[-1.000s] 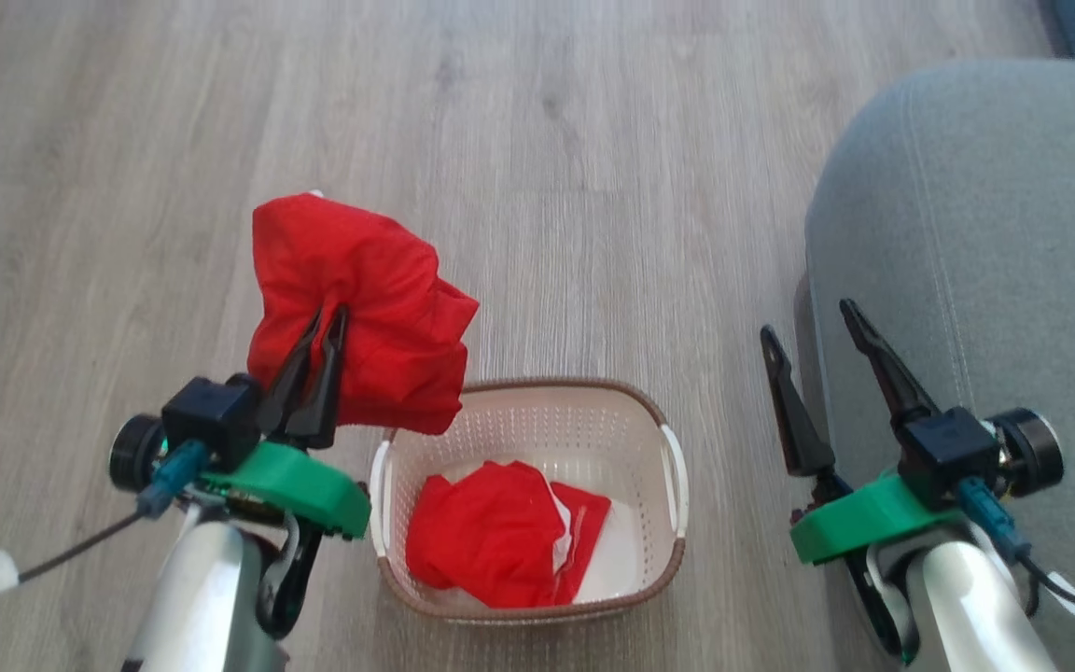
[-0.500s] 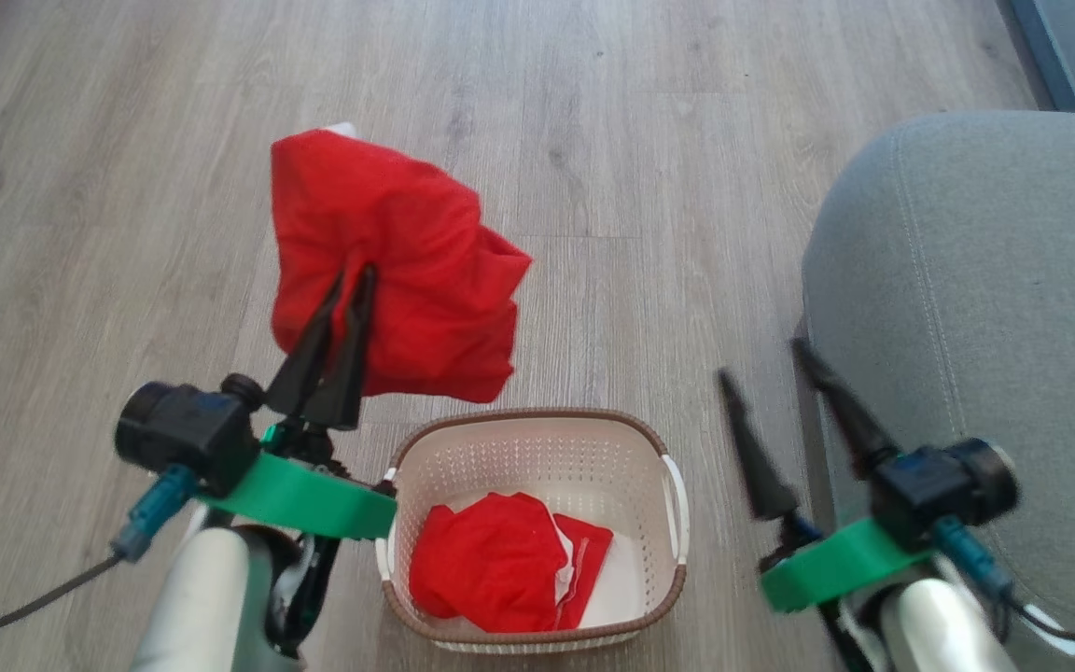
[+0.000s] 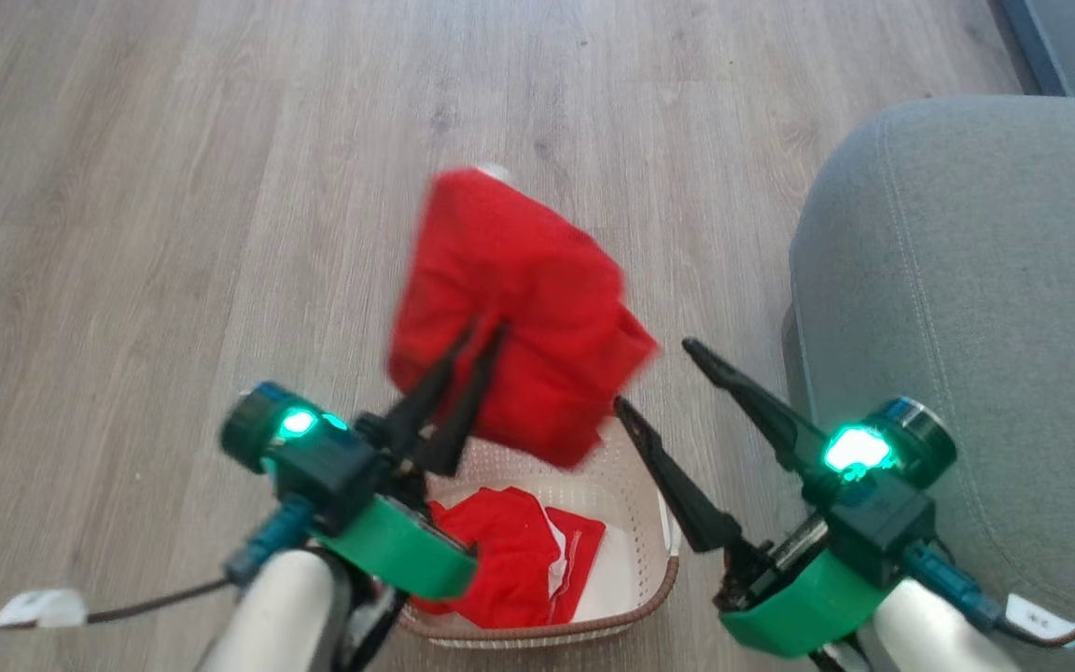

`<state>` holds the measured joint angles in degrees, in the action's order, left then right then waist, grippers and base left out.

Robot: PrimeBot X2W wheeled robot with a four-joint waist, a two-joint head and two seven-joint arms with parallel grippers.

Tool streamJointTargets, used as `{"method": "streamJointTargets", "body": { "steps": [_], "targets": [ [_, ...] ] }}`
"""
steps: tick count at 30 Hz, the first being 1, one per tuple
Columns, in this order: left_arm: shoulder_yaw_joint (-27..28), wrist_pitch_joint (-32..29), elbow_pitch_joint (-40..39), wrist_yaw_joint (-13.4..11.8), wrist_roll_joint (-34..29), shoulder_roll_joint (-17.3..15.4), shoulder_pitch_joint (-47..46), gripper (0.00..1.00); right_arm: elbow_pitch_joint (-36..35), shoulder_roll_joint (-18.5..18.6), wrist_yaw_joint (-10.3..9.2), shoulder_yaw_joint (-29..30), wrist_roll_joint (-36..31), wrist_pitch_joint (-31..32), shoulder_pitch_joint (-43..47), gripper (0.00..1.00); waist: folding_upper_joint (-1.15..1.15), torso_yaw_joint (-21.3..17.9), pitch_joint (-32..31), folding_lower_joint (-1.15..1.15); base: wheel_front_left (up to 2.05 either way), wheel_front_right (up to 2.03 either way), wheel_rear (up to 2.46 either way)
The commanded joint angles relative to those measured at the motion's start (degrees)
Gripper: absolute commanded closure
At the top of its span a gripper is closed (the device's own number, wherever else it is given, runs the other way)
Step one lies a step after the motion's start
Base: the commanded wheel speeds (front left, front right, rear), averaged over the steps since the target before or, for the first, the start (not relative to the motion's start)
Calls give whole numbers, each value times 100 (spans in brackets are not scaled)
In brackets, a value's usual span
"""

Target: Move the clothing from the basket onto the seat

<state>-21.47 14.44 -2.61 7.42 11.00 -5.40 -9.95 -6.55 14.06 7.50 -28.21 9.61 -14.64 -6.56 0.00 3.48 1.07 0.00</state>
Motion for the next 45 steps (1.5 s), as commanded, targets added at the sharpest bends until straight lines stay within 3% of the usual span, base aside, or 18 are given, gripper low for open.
{"method": "streamJointTargets", "body": {
  "steps": [1,6,11,20,27,37,38,39,40,45],
  "targets": [
    [-38,56,-243,6,-45,-170,-395,100,-216,50,-1,-79,45,-36,-248,0,0,6,37,0,0,0,0],
    [-623,56,-314,6,-35,-473,-592,100,-89,127,-1,-47,-34,-36,-406,0,0,58,137,0,0,0,0],
    [-912,56,-400,6,25,-557,-696,100,111,222,-1,-129,-68,-36,-519,0,0,110,190,0,0,0,0],
    [-1680,56,-518,6,314,-896,-912,100,507,539,-1,-733,-89,-36,-923,0,0,147,249,0,0,0,0],
    [-1734,56,-416,6,414,-909,-944,100,580,641,-1,-1090,-140,-36,-1157,0,0,163,233,0,0,0,0],
    [-1894,56,-340,6,520,-877,-943,100,724,448,-1,-1339,-126,-36,-1260,0,0,217,211,0,0,0,0],
    [-1909,56,-334,6,524,-877,-936,100,742,427,-1,-1369,-114,-36,-1264,13,0,222,210,0,0,0,0],
    [-1921,56,-329,6,527,-878,-930,100,763,409,-1,-1386,-109,-36,-1270,65,0,225,205,0,0,0,0],
    [-1930,56,-324,6,529,-879,-924,100,792,376,-1,-1358,-101,-36,-1261,100,0,227,204,0,0,0,0],
    [-1913,56,-299,6,549,-859,-901,100,836,197,-1,-1142,-103,-36,-1172,100,0,252,207,0,0,0,0]
  ]
}}
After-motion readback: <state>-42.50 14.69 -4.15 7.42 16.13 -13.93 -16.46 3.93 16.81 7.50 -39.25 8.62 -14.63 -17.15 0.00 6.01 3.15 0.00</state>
